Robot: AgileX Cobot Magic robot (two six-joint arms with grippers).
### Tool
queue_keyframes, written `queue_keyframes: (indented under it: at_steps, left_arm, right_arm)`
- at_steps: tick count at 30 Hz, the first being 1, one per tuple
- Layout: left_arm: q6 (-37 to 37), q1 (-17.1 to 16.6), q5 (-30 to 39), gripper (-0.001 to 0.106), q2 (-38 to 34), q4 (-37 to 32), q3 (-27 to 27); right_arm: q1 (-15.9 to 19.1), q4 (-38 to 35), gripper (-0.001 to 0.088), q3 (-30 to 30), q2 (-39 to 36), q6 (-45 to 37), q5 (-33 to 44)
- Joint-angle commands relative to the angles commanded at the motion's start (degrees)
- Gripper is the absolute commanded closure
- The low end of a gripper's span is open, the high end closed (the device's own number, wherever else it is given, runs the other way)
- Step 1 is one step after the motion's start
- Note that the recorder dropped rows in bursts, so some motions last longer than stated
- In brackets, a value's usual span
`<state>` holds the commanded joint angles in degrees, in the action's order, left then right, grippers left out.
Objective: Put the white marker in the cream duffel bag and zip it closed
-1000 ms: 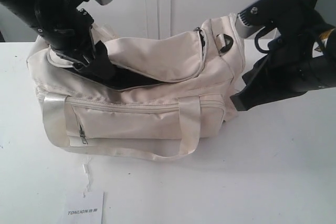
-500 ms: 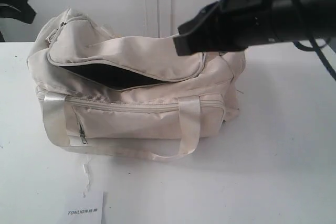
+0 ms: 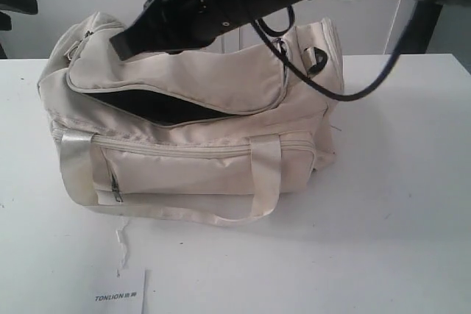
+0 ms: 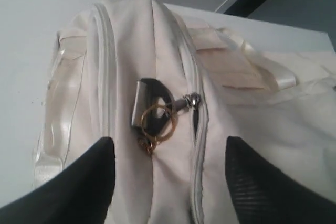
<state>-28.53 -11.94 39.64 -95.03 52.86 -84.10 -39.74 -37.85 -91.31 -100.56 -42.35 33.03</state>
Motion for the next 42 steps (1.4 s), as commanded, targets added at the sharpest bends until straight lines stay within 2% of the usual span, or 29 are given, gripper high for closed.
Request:
queue_keyframes:
  at_steps: [3,5,8,10,12,15,20,25,29,34,37,40,41,42]
  left_arm:
    - [0.0,0.0,2.3,0.041,-4.3,1.6,-3.2]
    - [0.0,0.0,2.6,0.041,-6.7,2.7,-5.6]
    - [0.0,0.0,3.3,0.041,-10.2,3.0,-8.8]
    - [0.0,0.0,3.6,0.041,-12.4,4.6,-9.3]
    - [-0.4,0.0,3.9,0.041,-13.8,6.3,-9.3]
    - [-2.1,0.0,4.0,0.041,-16.2,8.7,-9.3]
    - [-3.5,0.1,4.0,0.041,-18.6,12.5,-9.3]
    - [-3.9,0.1,3.5,0.041,-20.5,12.7,-9.3]
    - [-4.2,0.1,3.9,0.042,-21.8,14.2,-9.3]
    - [-4.6,0.8,4.4,0.066,-23.2,14.7,-9.3]
    - [-7.1,1.8,4.7,0.078,-23.4,15.7,-9.3]
    - [-8.7,2.1,6.5,0.096,-23.3,16.9,-9.3]
    - [-8.9,2.1,7.3,0.105,-23.3,17.3,-9.3]
    - [-9.0,2.1,8.0,0.105,-23.1,17.3,-9.3]
  right_arm:
    - [-1.9,0.2,0.0855,-6.4,-4.4,0.1,0.0]
    - [-2.5,0.4,0.0777,-10.2,-7.0,0.1,-0.1]
    - [-3.2,0.4,0.0599,-17.4,-12.0,0.8,-0.3]
    - [-3.5,0.4,0.0524,-21.0,-14.9,0.8,-0.7]
    - [-3.8,0.4,0.0493,-23.5,-16.9,0.3,-2.3]
    - [-4.2,0.5,0.0483,-27.4,-20.4,-3.2,-5.6]
    - [-4.8,1.3,0.0483,-31.2,-25.1,-5.4,-6.6]
    - [-5.3,8.8,0.0483,-34.0,-28.6,-5.4,-6.8]
    - [-5.3,10.4,0.0483,-34.6,-30.2,-5.2,-7.0]
    - [-5.3,14.9,0.0483,-34.6,-30.8,-5.1,-2.8]
    - [-5.3,19.3,0.0483,-34.6,-30.7,-0.7,1.3]
    - [-5.3,24.0,0.0483,-34.6,-30.2,4.7,6.4]
    - [-5.3,25.1,0.0483,-34.6,-29.7,5.6,7.9]
    - [-5.3,25.2,0.048,-34.6,-29.4,5.7,8.8]
